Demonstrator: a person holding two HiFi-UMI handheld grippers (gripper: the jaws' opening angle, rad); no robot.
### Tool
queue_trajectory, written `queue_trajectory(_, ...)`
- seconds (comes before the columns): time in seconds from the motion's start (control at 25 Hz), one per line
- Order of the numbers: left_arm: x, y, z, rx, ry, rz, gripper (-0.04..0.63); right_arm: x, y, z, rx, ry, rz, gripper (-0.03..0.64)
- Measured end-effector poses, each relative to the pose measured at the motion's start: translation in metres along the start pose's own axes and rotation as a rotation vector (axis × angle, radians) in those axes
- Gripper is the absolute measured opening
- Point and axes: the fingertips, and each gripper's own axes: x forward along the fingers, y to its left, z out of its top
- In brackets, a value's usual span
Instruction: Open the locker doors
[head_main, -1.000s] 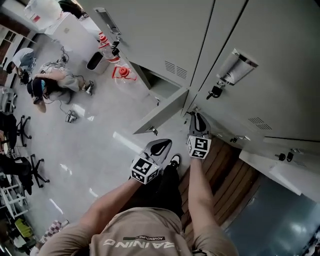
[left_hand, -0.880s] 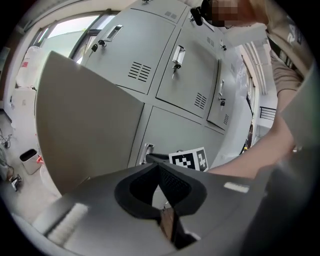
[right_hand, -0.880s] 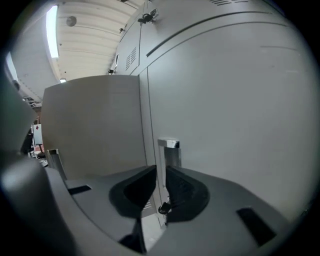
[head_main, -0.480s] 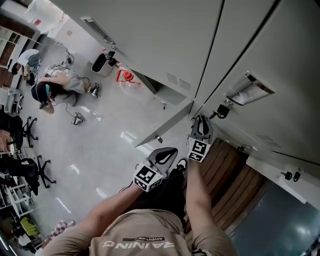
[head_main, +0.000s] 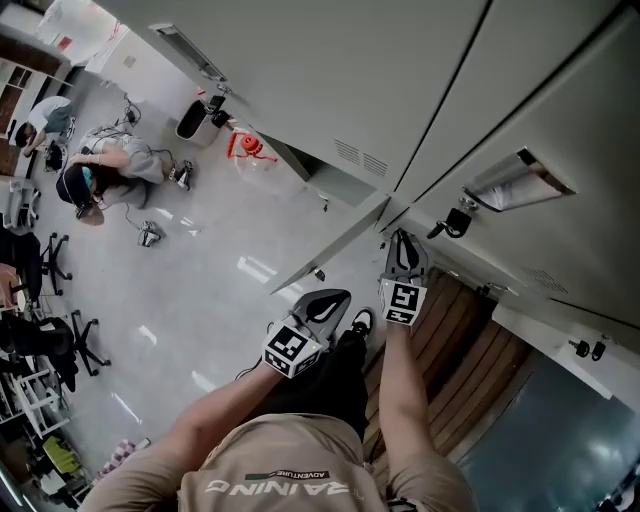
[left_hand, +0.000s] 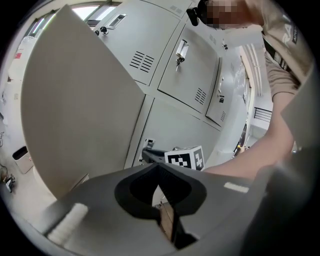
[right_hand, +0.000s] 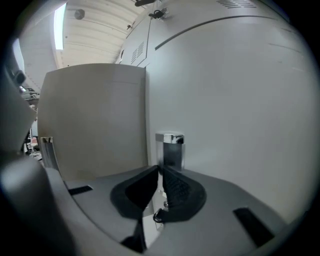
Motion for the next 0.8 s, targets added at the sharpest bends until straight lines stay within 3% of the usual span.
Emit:
queue_trajectory(0.4,-0.023,-0.013,-0.001,0.006,-0.024,-0.026,0.006,-0.081,0.042,-0.024,0.011,0.048,0.11,0.026)
queue_trajectory(0.8,-0.068,-0.047,-0.037,0.039,-0.007,-0.073,0.006,-0.213,0.049,-0.067,0.014,0.088,0.001,0.012)
